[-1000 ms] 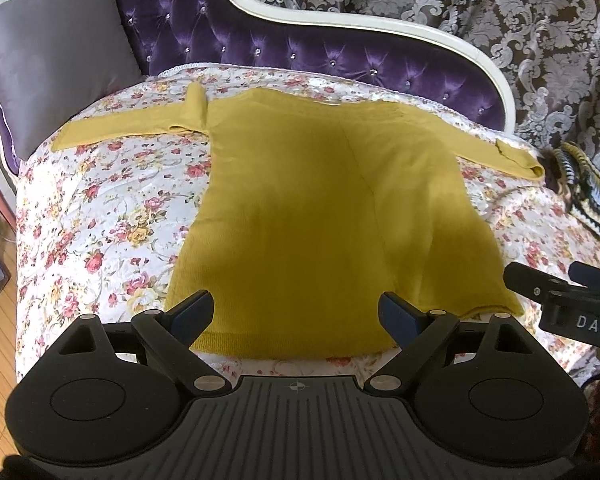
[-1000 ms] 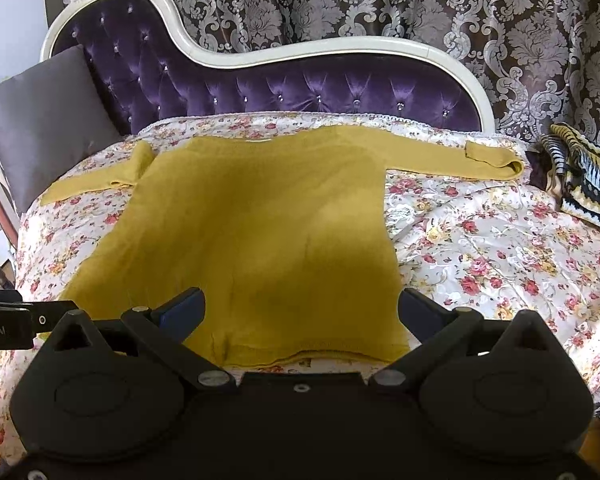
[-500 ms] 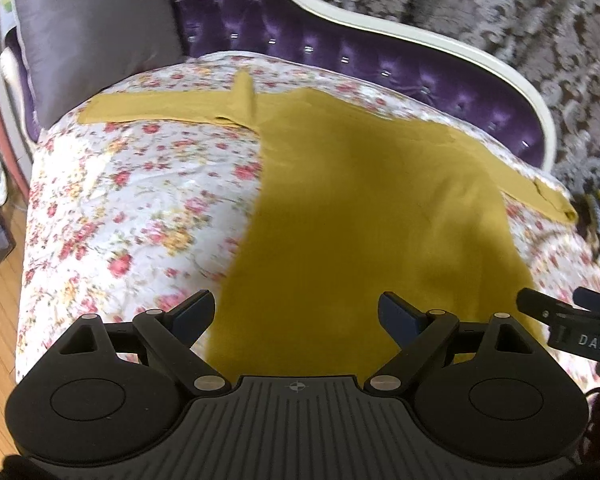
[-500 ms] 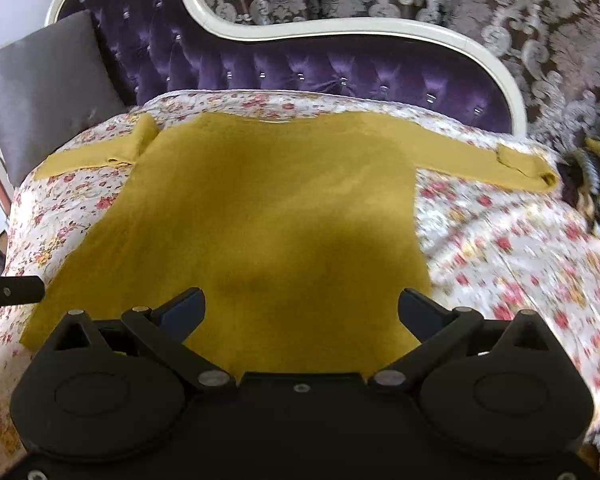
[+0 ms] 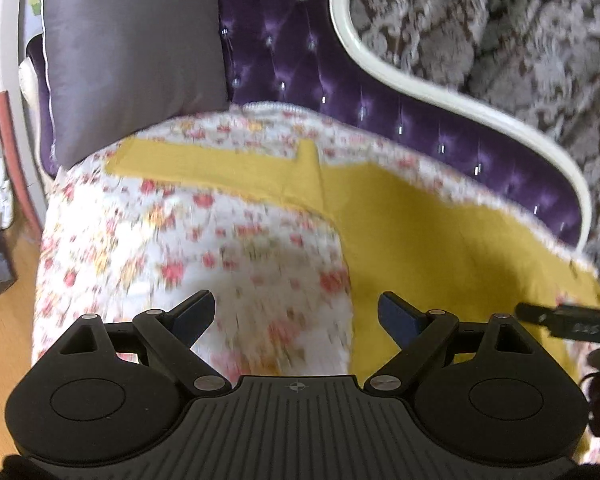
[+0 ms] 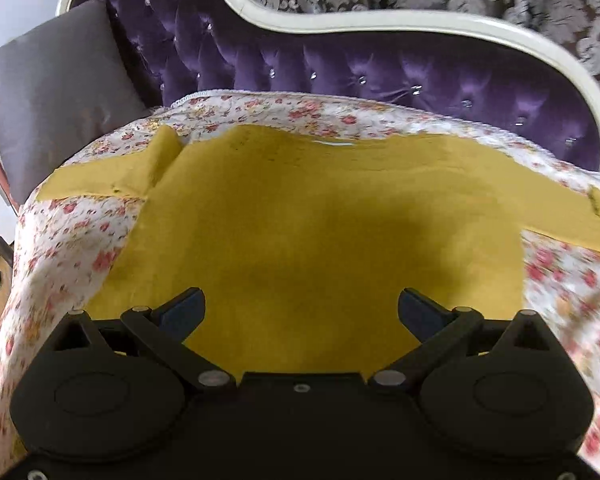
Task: Fold small clothes
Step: 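Grasp the sweater sleeve with the left gripper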
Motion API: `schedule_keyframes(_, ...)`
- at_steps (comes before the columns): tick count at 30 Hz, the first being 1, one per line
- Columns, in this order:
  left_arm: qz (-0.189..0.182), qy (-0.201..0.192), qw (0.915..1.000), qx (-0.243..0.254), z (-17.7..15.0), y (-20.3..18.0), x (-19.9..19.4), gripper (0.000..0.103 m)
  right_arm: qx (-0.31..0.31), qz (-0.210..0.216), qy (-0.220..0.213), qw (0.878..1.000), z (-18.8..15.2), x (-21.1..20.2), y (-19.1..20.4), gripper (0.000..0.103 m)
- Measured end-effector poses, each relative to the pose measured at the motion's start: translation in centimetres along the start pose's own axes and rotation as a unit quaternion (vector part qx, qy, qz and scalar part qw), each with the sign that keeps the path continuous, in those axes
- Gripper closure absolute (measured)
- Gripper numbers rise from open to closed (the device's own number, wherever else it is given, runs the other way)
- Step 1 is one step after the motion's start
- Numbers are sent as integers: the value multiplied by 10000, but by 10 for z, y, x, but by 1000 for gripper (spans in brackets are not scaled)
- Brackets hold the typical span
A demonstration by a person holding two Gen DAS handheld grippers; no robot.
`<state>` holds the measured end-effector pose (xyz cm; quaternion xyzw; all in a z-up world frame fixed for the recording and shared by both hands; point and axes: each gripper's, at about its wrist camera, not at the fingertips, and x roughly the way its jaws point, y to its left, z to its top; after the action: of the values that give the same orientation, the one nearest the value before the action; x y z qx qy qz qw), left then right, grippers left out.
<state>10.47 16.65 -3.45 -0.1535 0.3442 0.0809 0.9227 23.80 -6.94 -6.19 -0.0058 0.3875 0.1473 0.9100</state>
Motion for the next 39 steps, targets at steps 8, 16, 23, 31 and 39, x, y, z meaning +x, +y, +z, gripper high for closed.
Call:
schedule_keyframes(8,-22,-310,9992,-232,31,54,42,13,-28,34,141,9999,31,61,6,1)
schedule_keyframes(16,279,-472,9977,-395,73,101,94,12,121,-87,95,9998,49,107,0,1)
schedule_keyframes(23,15,-211,9972,-716,92,130,146,12,38,-163,131,9998,42,133,6,0)
schedule_keyframes(31,61,-283,9932,-1130,101,156,179,13,22,-135,-105,9999,38,135,5,0)
schedule_keyframes(39,424,-369,9922,-1111,122,166,192,90,-27,-161,-248,9996,34,137,7,0)
